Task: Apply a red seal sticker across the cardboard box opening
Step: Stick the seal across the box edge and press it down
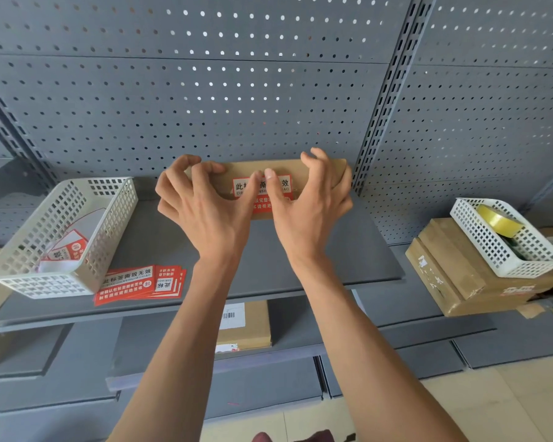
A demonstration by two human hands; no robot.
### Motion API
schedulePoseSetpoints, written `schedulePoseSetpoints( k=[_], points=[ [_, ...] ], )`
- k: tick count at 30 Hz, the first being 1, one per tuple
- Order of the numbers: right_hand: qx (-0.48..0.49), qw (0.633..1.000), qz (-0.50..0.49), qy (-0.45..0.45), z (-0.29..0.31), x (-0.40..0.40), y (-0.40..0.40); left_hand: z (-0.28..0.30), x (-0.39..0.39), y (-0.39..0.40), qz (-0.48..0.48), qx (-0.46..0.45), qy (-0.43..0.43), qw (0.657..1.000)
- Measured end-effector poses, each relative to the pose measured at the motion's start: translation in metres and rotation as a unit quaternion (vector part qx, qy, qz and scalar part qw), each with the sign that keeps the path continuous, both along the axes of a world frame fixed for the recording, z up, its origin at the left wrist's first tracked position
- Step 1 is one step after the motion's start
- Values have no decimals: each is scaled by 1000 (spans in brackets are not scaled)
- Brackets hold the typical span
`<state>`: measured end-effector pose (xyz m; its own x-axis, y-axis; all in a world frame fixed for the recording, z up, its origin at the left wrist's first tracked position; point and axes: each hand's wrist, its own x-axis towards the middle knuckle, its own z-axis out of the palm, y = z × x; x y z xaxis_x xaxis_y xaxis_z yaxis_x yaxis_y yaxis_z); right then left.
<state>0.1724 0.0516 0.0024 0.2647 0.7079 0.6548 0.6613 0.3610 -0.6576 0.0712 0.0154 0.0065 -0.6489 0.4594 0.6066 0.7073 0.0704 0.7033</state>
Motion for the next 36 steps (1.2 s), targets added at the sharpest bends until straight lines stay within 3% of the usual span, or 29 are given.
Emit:
schedulePoseSetpoints(
  k=[20,27,36],
  points=[
    [16,999,13,26,-6,3,4,-4,-3,1,2,5,13,1000],
    [19,997,29,64,-4,6,2,-5,-6,-2,-20,2,5,1000],
    [-2,997,73,40,-5,16,1,-5,-13,-10,-73,-4,6,997]
  ],
)
